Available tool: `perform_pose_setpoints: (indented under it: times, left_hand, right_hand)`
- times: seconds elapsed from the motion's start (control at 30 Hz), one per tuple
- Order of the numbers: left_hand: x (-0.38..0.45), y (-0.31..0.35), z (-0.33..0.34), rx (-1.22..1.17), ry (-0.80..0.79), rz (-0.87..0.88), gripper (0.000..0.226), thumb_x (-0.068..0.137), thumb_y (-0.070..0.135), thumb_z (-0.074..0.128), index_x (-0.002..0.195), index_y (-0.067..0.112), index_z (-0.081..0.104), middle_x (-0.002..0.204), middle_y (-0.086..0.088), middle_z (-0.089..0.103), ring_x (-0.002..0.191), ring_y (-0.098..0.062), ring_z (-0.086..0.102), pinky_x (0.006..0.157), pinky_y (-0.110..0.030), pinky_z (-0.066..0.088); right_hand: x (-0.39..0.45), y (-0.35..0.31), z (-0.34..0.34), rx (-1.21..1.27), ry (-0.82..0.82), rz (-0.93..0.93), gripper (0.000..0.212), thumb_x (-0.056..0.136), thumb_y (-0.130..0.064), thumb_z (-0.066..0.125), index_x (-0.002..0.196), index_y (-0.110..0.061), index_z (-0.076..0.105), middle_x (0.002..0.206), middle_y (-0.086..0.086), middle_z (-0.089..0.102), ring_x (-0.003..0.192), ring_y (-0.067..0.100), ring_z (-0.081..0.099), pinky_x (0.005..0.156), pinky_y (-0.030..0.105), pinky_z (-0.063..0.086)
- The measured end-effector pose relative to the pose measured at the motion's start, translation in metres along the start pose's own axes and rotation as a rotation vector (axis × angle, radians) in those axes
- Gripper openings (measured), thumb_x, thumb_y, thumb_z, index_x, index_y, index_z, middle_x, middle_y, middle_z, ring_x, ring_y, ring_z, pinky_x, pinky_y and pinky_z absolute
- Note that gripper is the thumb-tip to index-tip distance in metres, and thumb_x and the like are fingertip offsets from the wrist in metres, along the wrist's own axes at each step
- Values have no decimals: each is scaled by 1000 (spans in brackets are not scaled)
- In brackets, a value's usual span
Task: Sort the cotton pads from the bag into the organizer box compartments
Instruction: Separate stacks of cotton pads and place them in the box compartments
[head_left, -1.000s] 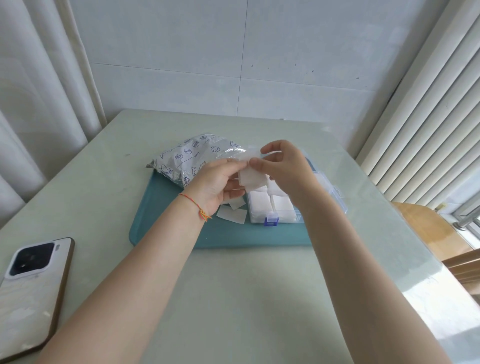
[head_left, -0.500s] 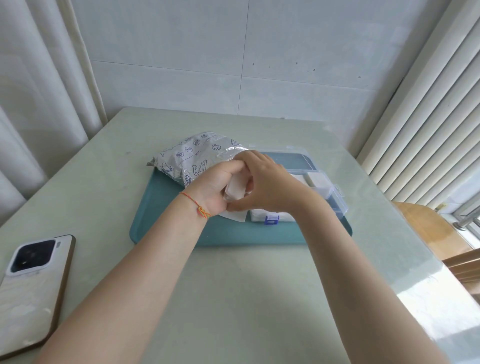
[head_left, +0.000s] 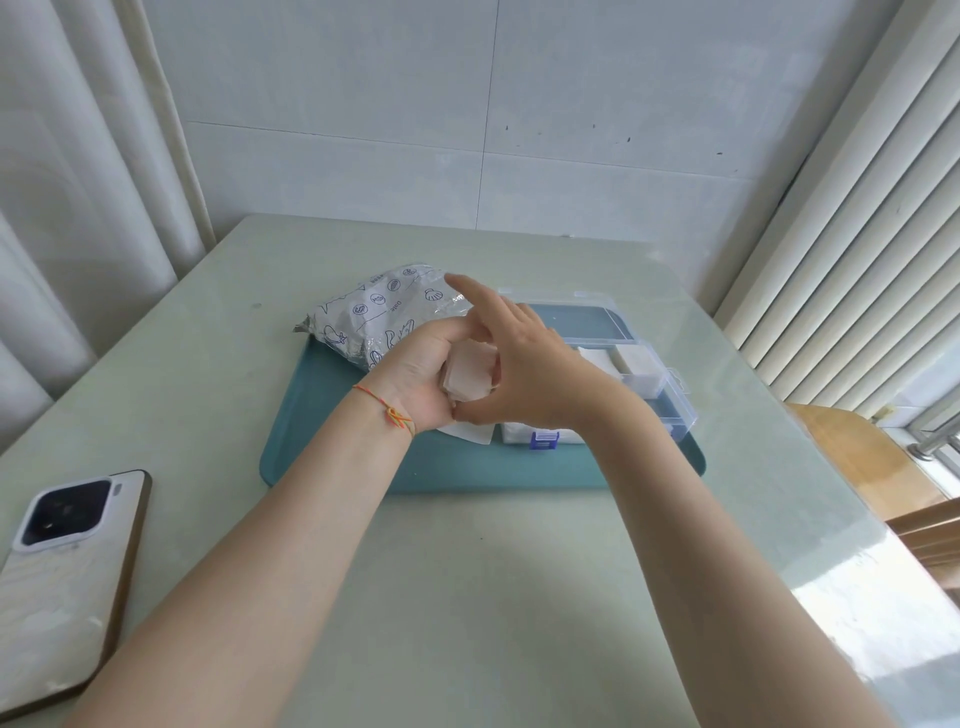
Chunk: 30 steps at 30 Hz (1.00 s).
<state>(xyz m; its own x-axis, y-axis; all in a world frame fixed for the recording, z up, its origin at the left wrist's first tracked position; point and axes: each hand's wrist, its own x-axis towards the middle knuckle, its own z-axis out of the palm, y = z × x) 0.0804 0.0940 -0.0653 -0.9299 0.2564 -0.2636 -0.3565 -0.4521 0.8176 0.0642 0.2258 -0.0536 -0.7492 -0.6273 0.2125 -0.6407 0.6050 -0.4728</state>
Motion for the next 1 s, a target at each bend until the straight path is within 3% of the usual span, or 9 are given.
perform_pose_setpoints:
  times: [0.13,0.23,0.27,0.37,0.5,0.6,0.8,0.93,1.0]
  left_hand:
    - [2,-1,-2,14,-5,-9,18,72,18,62,90,19,62,80,-1,56,71,-16,55,55,-22,47]
    - [6,-1,-6,-30,20,-3,31,70,14,64,100,19,58,81,-1,53,71,-15,52,56,-22,47]
    - [7,-1,-7,-33,19,-1,27,71,12,63,96,19,59,79,0,52,69,-14,51,56,-23,46]
    - [3,0,-4,-41,28,-33,6,77,14,60,78,20,61,69,3,48,58,-10,50,52,-20,45]
    - [4,-1,-6,-15,47,-15,12,89,18,56,78,21,58,72,2,47,62,-13,51,55,-20,43]
    - [5,-2,-7,0,53,-49,12,90,21,56,78,21,58,76,3,55,68,-14,58,59,-23,46]
    - [5,-3,-6,1,72,-29,15,91,17,57,78,22,62,79,2,56,74,-16,57,65,-28,44]
    - [3,-4,-3,12,72,-38,24,93,9,51,79,25,61,65,5,60,57,-10,60,55,-21,50]
    - [3,-3,-3,-25,57,-25,24,93,5,51,81,24,58,64,5,57,54,-9,55,53,-19,47]
  right_hand:
    - [1,1,-3,13,18,23,103,68,-29,81,151,-39,20,109,-13,51,89,11,52,96,43,44]
    - [1,1,-4,7,8,17,110,66,-36,85,151,-40,16,123,-9,50,99,12,52,97,39,42]
    - [0,2,-4,3,-7,12,110,67,-35,85,152,-40,16,124,-8,51,101,12,52,96,38,42]
    - [1,1,-4,22,-27,11,104,71,-25,81,152,-39,17,102,-8,57,90,19,58,90,35,46]
    - [1,0,-2,95,-33,-16,108,70,-29,84,152,-42,14,114,-13,50,76,7,56,82,27,47]
    - [1,-1,-1,118,-25,-21,103,73,-23,81,152,-40,17,97,-17,51,67,-5,52,69,16,44]
    - [2,1,2,154,-13,-34,106,71,-21,81,153,-37,16,117,-5,51,75,-11,48,70,13,38]
    - [3,1,2,147,22,-28,102,73,-25,81,152,-36,18,109,-2,57,85,9,56,73,22,48]
    - [1,2,-1,157,-12,-1,107,70,-29,85,152,-39,16,118,-5,51,93,10,55,72,15,45]
